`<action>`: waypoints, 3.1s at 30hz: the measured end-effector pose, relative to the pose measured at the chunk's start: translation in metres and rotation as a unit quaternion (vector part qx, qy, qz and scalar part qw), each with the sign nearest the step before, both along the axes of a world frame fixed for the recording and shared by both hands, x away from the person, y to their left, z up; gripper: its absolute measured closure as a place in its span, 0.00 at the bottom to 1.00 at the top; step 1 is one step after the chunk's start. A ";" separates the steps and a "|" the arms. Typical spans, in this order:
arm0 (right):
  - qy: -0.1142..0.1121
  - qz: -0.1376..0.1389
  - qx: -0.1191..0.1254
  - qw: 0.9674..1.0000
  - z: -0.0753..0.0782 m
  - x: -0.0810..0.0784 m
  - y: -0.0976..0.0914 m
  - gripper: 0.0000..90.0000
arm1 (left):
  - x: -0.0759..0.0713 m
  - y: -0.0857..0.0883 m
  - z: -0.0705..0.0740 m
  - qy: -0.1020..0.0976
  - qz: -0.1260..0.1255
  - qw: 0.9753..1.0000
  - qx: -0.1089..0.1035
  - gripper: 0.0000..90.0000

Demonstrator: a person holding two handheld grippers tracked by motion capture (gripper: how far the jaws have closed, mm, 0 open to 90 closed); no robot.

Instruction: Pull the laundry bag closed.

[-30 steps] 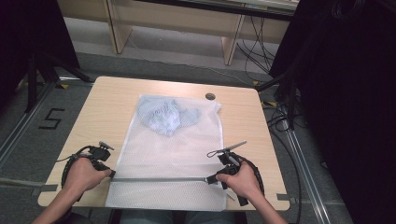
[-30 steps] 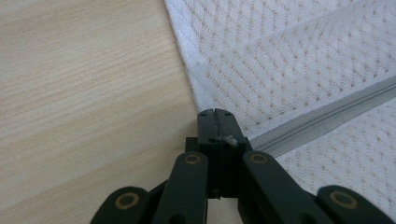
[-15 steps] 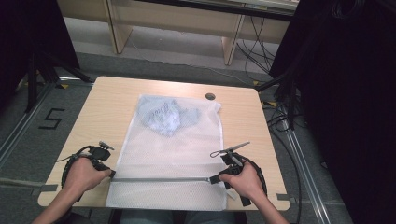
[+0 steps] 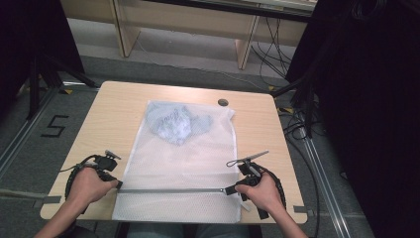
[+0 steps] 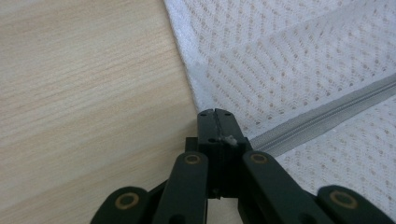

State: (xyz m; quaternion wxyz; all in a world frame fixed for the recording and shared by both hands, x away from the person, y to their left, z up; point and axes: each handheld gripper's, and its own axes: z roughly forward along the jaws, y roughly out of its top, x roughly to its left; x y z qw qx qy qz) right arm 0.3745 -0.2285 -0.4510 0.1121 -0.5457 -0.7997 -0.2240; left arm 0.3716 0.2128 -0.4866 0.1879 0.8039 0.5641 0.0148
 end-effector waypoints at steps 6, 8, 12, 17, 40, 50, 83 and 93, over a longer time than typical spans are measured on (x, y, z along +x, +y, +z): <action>-0.023 0.001 0.004 1.000 -0.002 0.001 -0.003 0.96 | 0.000 0.000 0.000 0.000 0.001 1.000 0.000 1.00; -0.002 -0.008 0.004 1.000 0.001 0.000 -0.002 0.96 | 0.000 0.000 0.000 0.000 0.001 1.000 0.000 1.00; -0.003 -0.010 0.004 1.000 0.000 0.000 -0.003 0.96 | 0.000 -0.001 0.000 0.000 0.001 1.000 0.000 1.00; -0.006 -0.009 0.002 1.000 -0.001 0.000 -0.006 0.96 | 0.000 -0.001 0.000 0.000 0.002 1.000 0.000 1.00; 0.026 -0.052 0.002 0.998 0.001 -0.005 -0.016 0.96 | 0.000 -0.001 0.000 -0.001 0.003 1.000 0.000 1.00; -0.002 -0.029 -0.002 1.000 -0.002 -0.003 -0.029 0.96 | 0.000 -0.001 0.000 0.003 -0.003 1.000 0.000 1.00; -0.032 -0.068 0.020 0.997 -0.008 -0.003 -0.044 0.82 | 0.000 0.001 0.000 -0.012 0.011 1.000 -0.011 0.96; -0.061 -0.120 0.020 0.991 -0.008 -0.004 -0.053 0.72 | -0.003 0.004 0.011 -0.067 0.036 0.997 -0.028 0.89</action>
